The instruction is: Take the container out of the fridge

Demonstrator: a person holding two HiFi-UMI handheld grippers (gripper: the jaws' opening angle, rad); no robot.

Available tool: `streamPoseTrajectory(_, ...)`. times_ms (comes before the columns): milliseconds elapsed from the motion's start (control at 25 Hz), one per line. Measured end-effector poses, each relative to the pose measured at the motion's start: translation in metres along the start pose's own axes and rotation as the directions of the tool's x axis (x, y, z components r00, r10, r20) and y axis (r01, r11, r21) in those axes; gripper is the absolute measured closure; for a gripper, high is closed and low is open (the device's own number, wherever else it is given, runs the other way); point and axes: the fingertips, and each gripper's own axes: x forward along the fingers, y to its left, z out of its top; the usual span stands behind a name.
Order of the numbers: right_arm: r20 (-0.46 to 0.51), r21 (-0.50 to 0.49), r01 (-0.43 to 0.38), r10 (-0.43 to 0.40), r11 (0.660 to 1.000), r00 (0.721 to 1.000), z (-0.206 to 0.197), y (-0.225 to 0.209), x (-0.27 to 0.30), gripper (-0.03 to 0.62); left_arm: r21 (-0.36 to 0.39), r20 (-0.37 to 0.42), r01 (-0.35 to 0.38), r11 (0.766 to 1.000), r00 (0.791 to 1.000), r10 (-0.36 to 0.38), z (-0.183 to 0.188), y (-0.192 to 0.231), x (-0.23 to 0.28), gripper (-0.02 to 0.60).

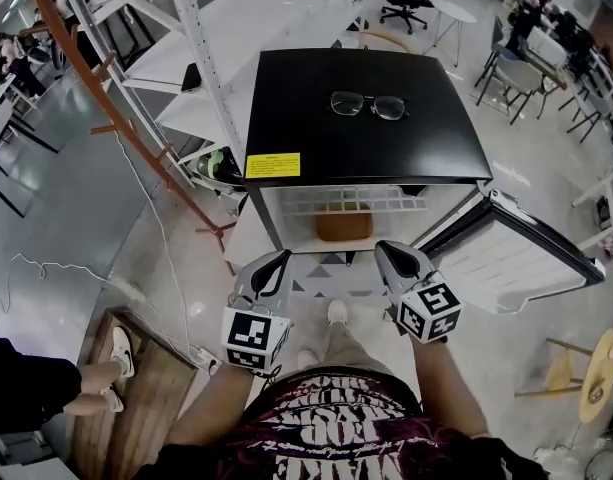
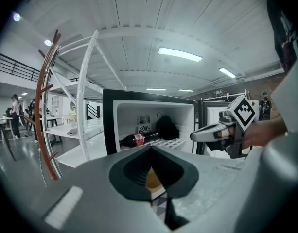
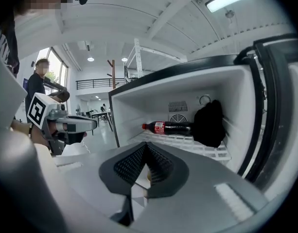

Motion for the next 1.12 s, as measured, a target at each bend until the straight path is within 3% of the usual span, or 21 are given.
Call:
streamPoseTrajectory(600, -0.148, 0.061, 0.057, -0.047, 0.996, 0.988, -0.059, -0.049, 0.051, 0.571, -0.014, -0.025, -0.005, 1.0, 1.0, 0.005, -0.005, 0.011, 0.026, 0.58)
streamPoseTrajectory(1120, -0.272, 0.098, 0.116, -0.086, 0.988, 0.958, -0.128, -0.084, 0.087, 0.551, -0.021, -0.05, -0.02, 1.0, 0.999, 0.019, -0.018, 0.018, 0.033, 0.58)
